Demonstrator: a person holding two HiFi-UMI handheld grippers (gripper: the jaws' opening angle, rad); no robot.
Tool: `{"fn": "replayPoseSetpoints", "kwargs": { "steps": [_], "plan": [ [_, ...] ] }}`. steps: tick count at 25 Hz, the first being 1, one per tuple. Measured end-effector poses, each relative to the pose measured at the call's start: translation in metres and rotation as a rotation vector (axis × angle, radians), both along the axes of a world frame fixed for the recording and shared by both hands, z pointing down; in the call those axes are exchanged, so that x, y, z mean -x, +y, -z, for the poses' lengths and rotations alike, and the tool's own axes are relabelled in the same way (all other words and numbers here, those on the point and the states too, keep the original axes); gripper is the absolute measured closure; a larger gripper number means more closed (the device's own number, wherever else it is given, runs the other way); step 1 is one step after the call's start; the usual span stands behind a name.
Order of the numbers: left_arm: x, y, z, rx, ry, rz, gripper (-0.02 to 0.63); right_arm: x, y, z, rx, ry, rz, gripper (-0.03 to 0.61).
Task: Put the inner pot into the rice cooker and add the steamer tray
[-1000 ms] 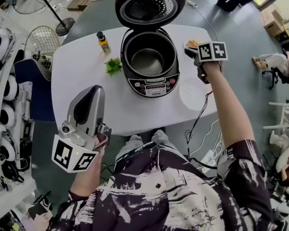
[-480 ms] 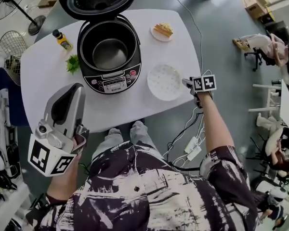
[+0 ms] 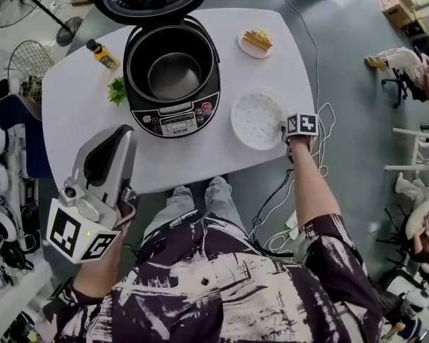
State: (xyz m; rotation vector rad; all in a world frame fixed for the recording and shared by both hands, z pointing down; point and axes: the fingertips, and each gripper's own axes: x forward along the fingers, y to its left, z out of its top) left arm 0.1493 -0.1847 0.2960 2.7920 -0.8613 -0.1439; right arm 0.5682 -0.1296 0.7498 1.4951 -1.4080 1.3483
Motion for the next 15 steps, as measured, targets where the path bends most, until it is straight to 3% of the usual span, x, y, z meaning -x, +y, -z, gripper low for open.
{"fn": "replayPoseSetpoints", "kwargs": {
  "steps": [4, 10, 15],
  "plan": [
    [0.004, 0.001, 0.002, -0.005, 0.011, 0.006, 0.609, -0.004, 0.004, 0.005, 0.008, -0.051, -0.142, 0.570],
    [0.014, 0.004, 0.009, -0.020, 0.055, 0.005, 0.609, -0.002, -0.014, 0.050, -0.074, -0.136, -0.200, 0.577],
    [0.024, 0.005, 0.021, -0.052, 0.118, 0.009, 0.609, 0.012, -0.083, 0.159, -0.244, -0.158, -0.085, 0.578]
  ]
}}
